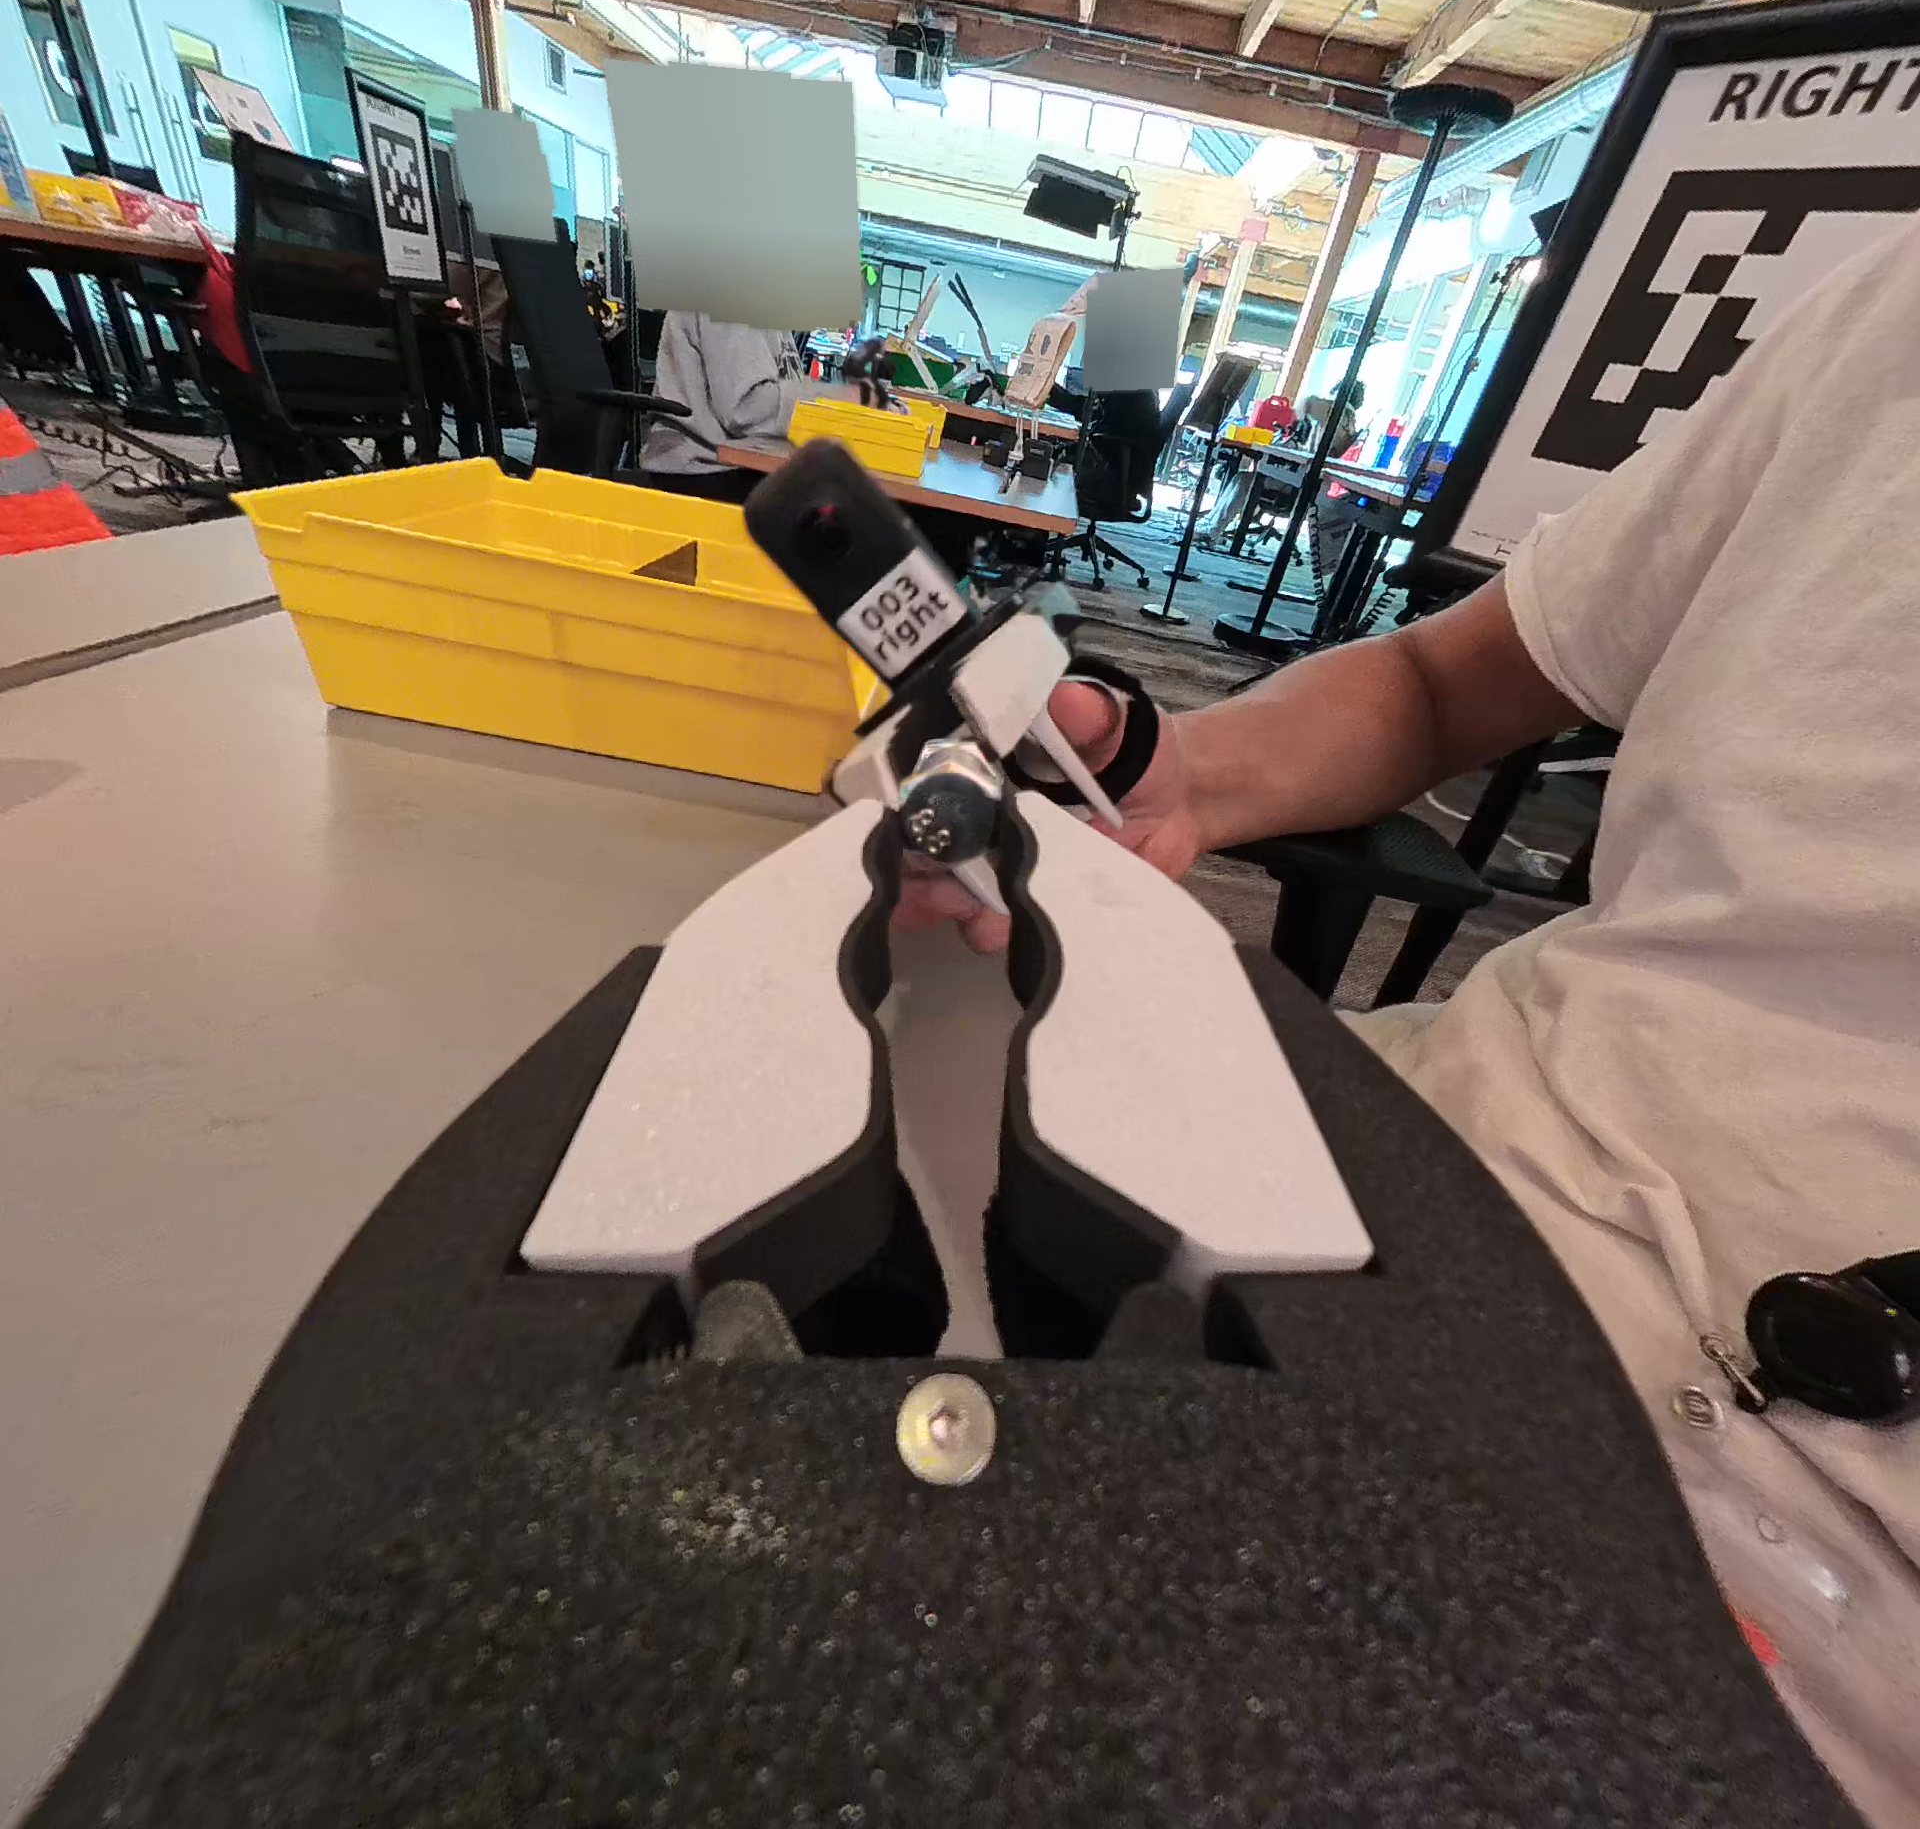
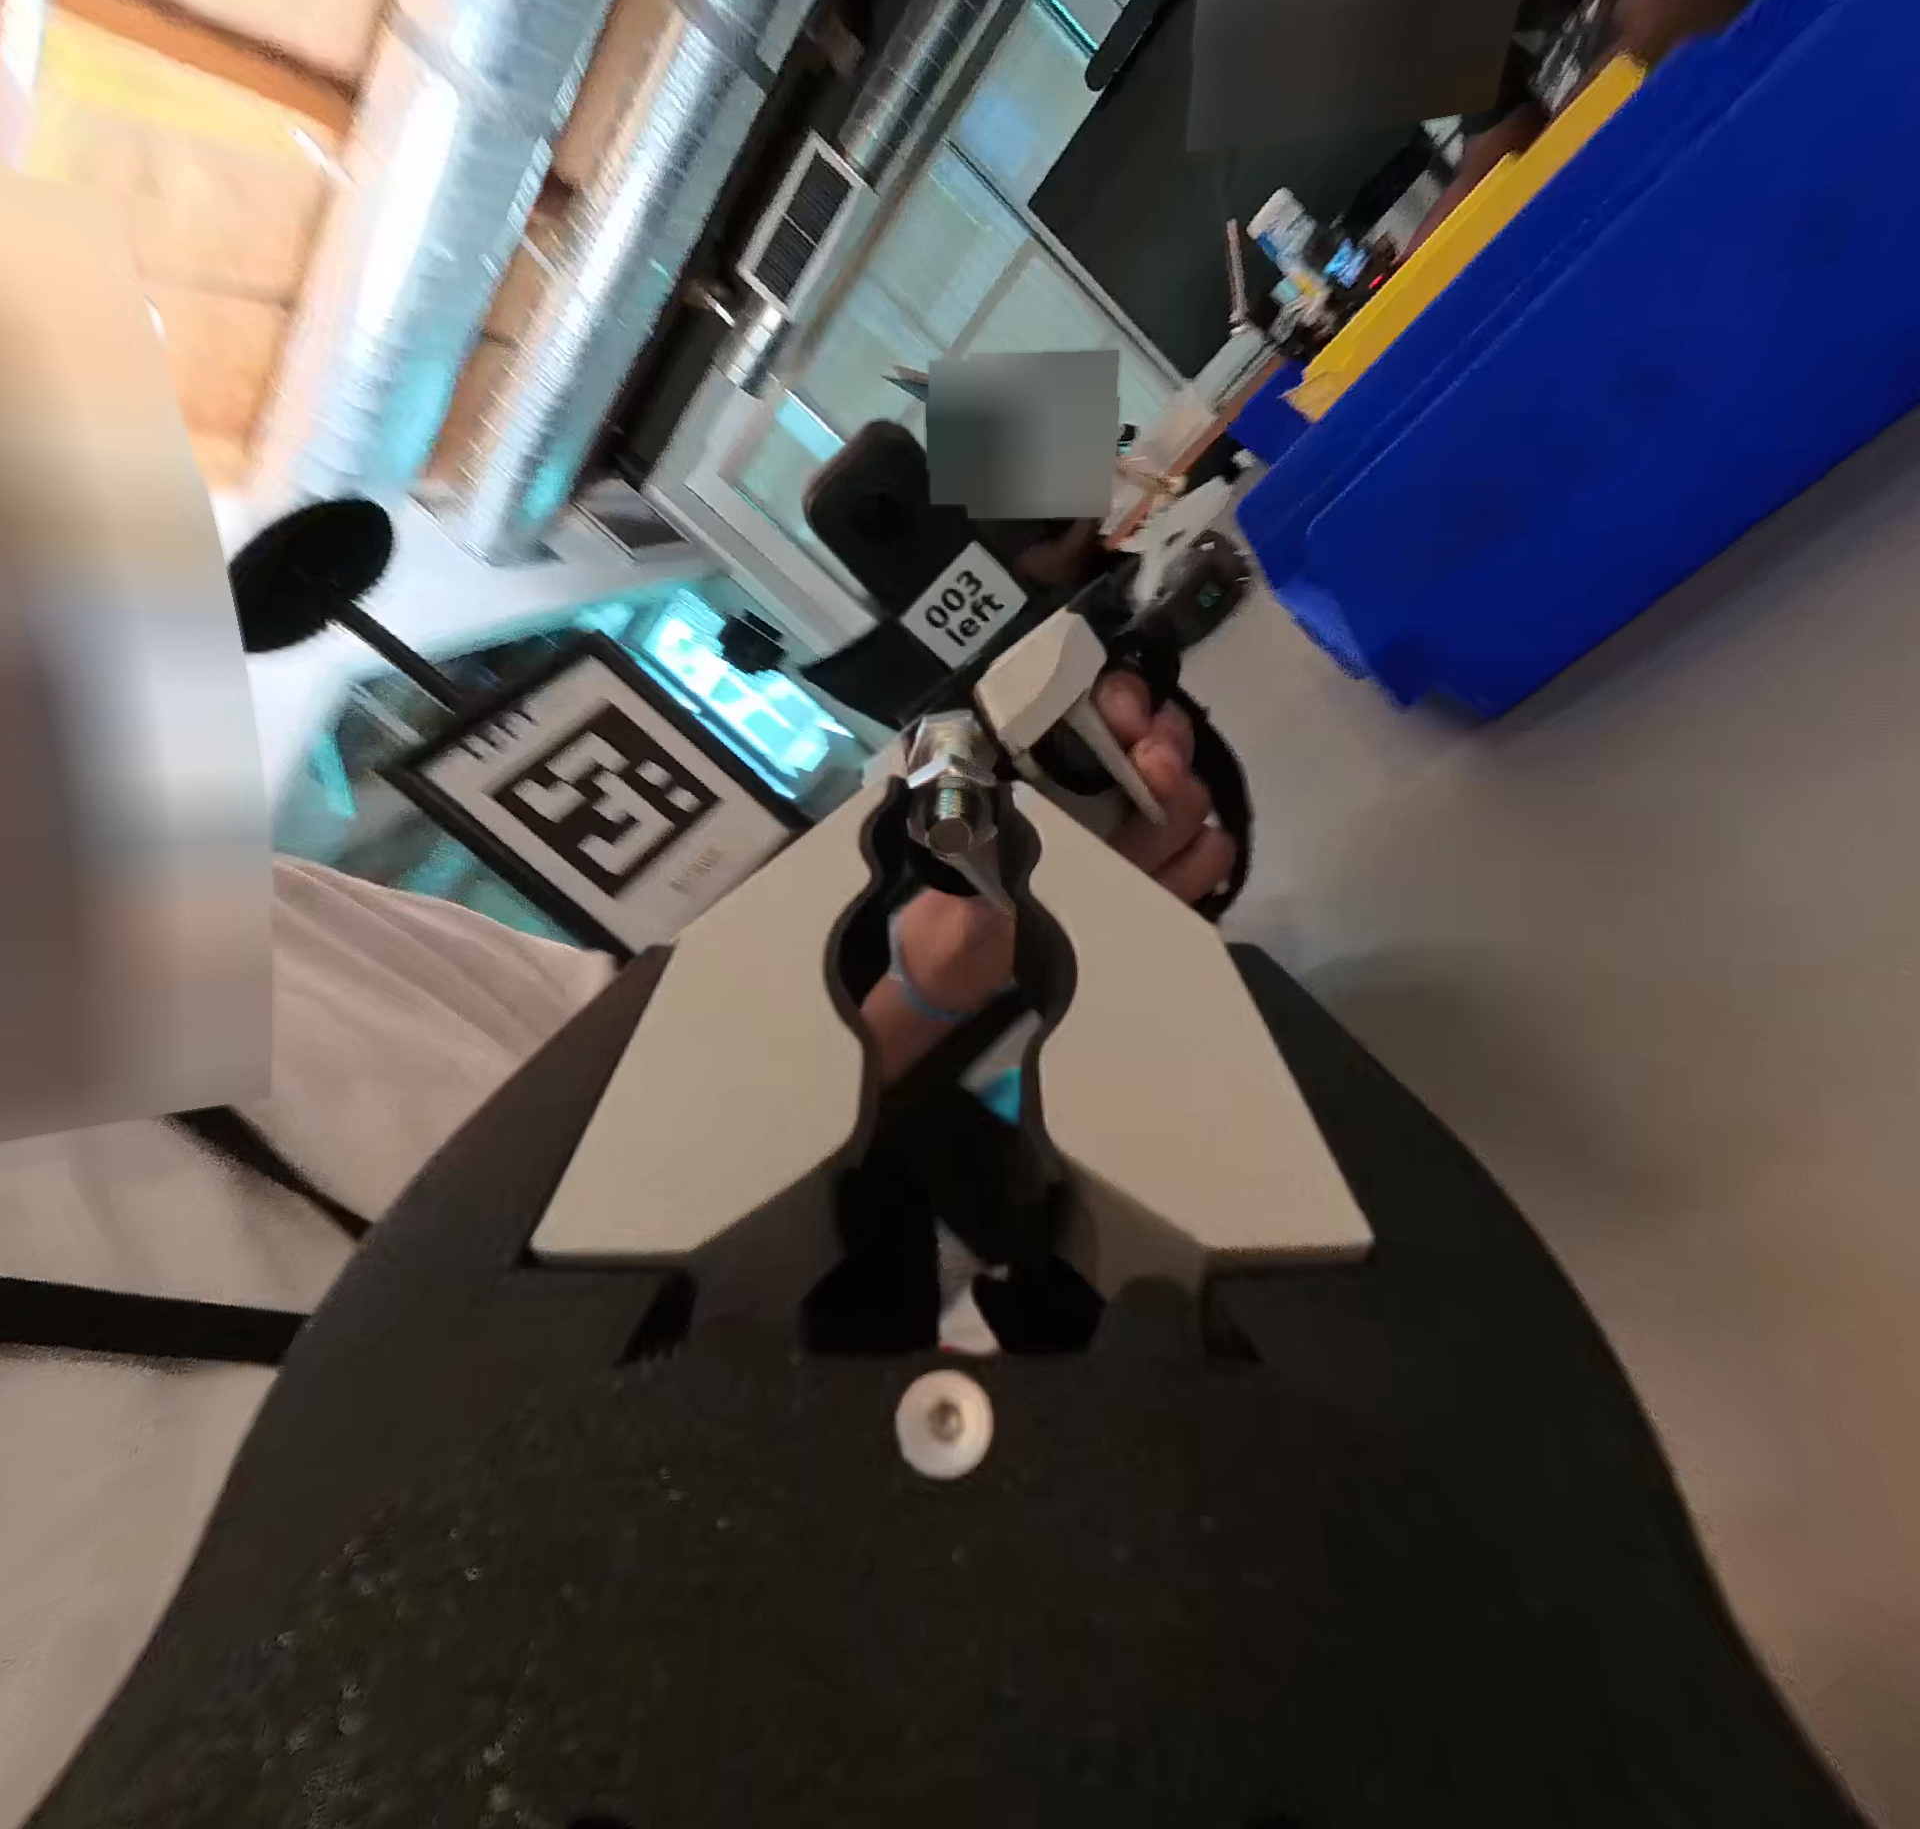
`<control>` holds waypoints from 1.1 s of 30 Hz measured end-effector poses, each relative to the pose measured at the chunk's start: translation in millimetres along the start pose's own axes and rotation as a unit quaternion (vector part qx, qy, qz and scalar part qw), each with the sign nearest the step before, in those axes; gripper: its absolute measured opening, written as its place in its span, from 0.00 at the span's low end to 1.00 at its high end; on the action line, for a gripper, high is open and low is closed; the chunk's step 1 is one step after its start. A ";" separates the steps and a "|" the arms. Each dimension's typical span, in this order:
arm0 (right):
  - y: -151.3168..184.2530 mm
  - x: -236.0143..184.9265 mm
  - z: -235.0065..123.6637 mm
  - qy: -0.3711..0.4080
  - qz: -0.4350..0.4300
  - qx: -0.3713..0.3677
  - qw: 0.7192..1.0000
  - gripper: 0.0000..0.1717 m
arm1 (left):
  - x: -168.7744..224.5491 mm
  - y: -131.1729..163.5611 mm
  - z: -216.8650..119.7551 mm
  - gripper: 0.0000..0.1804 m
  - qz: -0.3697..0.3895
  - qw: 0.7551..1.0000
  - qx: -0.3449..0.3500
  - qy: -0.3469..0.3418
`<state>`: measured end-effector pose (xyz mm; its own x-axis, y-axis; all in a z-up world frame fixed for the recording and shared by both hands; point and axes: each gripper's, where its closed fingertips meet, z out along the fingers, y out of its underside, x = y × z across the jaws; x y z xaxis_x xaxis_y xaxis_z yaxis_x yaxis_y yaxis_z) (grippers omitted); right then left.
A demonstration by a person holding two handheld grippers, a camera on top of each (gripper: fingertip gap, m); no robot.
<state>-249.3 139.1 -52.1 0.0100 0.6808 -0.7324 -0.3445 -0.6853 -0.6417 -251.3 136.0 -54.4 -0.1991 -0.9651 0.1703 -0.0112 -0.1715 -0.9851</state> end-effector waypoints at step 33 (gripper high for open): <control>5.3 6.8 -5.0 -0.023 0.102 -0.006 0.995 0.21 | -5.8 -10.0 -7.0 0.09 0.030 0.999 0.025 -0.031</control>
<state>-246.4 138.8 -61.6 -0.1021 0.5389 -0.8362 -0.3230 -0.8130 -0.4845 -256.9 144.7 -45.7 -0.1368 -0.9840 0.1138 0.0490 -0.1215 -0.9914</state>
